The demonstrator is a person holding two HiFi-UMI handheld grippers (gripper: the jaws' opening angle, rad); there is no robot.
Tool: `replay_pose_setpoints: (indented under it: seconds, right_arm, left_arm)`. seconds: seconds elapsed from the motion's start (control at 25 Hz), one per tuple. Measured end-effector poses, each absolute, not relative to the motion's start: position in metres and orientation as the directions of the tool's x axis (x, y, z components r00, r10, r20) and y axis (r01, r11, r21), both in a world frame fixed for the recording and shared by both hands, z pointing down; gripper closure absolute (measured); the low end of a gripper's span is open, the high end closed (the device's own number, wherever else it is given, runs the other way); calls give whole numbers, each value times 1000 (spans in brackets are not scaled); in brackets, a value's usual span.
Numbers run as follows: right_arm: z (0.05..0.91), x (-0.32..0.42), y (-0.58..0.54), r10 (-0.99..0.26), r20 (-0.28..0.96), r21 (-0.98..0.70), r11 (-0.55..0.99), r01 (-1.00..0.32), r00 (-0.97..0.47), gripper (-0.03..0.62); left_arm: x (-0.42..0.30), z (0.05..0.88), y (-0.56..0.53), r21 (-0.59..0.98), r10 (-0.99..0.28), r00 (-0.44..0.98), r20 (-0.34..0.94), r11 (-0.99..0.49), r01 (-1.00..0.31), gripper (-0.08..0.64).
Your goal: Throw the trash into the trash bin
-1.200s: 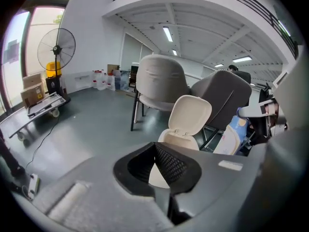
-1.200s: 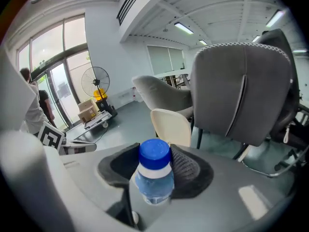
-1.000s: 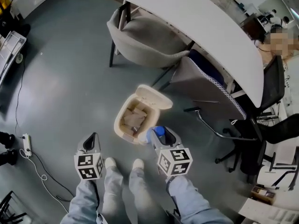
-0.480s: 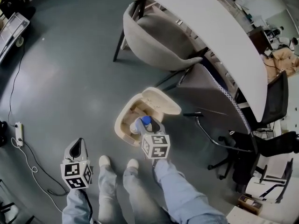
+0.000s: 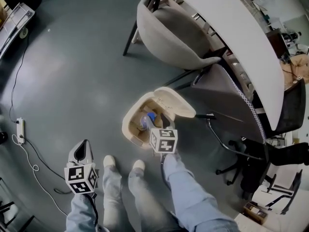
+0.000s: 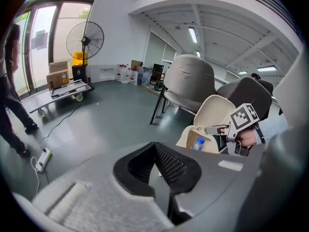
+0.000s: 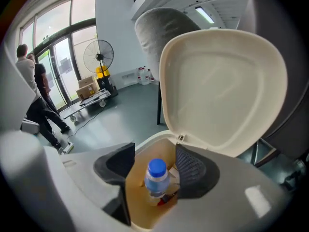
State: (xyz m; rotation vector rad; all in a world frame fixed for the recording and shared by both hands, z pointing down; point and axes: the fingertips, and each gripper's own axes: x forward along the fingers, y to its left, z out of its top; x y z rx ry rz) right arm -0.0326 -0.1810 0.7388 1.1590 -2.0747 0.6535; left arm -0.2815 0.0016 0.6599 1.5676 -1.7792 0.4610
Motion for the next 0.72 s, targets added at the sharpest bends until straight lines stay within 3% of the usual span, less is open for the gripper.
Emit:
replay_pose_setpoints:
  seconds: [0.72]
  right_arm:
    - [726,22,-162,-577,719,-186,377,-907,-388,327]
  left_arm:
    - [-235,667,-28,206,-707,90,702,80,-975,551]
